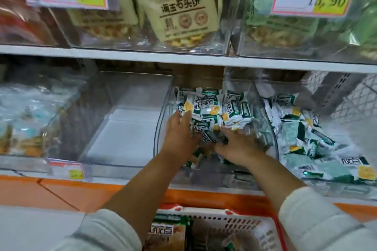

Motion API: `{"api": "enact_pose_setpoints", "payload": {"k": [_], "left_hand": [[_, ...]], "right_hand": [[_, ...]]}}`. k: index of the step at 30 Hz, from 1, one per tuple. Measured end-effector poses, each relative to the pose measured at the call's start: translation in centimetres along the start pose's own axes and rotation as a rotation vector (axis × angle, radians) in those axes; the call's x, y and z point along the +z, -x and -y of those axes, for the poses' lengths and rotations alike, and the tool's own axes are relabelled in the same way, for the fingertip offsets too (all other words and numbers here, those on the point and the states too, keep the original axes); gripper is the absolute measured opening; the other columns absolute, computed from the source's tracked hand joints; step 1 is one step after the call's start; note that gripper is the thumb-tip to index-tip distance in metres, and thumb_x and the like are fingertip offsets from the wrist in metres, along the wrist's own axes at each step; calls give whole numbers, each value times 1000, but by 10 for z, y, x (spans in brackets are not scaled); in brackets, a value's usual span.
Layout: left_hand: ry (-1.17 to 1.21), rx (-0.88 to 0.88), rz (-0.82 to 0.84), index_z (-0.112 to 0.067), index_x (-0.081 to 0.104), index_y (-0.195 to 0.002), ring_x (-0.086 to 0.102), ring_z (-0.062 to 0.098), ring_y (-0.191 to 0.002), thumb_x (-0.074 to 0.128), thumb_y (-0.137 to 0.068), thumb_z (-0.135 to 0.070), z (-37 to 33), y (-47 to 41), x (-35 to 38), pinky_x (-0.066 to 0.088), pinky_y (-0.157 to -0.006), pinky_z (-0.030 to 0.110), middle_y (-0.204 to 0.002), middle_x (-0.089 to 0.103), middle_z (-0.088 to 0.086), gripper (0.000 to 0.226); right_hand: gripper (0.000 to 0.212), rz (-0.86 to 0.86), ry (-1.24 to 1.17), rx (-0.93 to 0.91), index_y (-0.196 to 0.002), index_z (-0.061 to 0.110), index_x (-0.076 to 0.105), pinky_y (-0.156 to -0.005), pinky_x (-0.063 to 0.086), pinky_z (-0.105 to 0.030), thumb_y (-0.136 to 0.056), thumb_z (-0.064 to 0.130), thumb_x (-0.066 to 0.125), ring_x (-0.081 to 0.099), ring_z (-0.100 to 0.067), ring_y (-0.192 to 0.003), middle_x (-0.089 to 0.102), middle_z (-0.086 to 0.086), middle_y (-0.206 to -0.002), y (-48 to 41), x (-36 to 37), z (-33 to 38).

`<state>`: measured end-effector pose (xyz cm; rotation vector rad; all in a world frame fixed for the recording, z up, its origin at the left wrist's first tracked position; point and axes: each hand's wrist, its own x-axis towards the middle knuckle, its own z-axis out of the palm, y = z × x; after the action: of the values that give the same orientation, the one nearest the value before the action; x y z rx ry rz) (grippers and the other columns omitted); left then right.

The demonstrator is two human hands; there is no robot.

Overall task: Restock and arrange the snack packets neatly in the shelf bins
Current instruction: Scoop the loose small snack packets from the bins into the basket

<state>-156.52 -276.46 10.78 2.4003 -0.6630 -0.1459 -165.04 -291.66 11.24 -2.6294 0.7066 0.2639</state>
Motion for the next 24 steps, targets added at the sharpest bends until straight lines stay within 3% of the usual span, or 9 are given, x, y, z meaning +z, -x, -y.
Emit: {"api": "enact_pose_setpoints", "payload": {"k": [2,4,7,11,15,18,21,24], "left_hand": [[1,-50,3,-17,30,-152,22,32,-145,68,-91,-22,5,-10,9,27,-118,43,-158,25,12,72],[-33,-79,-11,-14,30,-152,25,29,-144,69,-91,-26,6,-16,12,25,-118,36,-158,27,9,73],[-123,-60,-50,-8,50,-137,41,24,-131,67,-92,-34,3,-19,10,33,-110,30,-142,47,8,55],[-140,-54,-54,-6,66,-109,51,23,-115,68,-92,-32,5,-18,12,44,-96,27,-121,55,7,31],[-137,-71,22,-7,61,-113,56,26,-106,65,-94,-29,2,-16,10,48,-90,33,-122,54,10,29],[-103,-82,12,-11,56,-86,58,24,-86,63,-95,-18,-3,-11,5,46,-73,30,-109,56,12,13],[-2,-53,-27,-11,49,-67,65,24,-75,65,-92,-8,-7,-1,-2,53,-62,29,-94,57,10,30],[141,20,-130,-2,65,-84,54,4,-64,67,-91,-9,-15,15,-16,43,-56,7,-86,57,4,10]], "right_hand": [[70,24,41,11,-148,43,25,-101,41,-40,-85,59,52,38,-38,-129,32,-10,-145,-15,11,4],[72,-4,40,2,-146,43,31,-102,41,-44,-82,62,57,32,-34,-131,31,-7,-143,-26,17,7],[62,-28,13,-23,-141,39,42,-97,42,-38,-84,48,66,28,-31,-130,33,-6,-141,-31,22,3],[57,-44,-89,-8,-135,27,54,-97,41,-33,-82,44,70,41,-30,-124,41,-10,-135,-19,16,-4],[52,-9,-40,4,-129,18,58,-95,48,-38,-85,43,67,55,-28,-114,51,-12,-134,-10,11,-5],[51,-29,-184,-20,-133,17,54,-89,51,-36,-87,32,69,58,-27,-109,54,-9,-133,-6,10,-2],[45,-184,-396,-27,-125,18,59,-82,52,-37,-85,36,70,61,-23,-100,57,-5,-126,0,6,-4],[40,-352,-576,-69,-119,21,59,-82,43,-30,-85,40,69,54,-13,-103,55,5,-118,18,-6,-2]]}}
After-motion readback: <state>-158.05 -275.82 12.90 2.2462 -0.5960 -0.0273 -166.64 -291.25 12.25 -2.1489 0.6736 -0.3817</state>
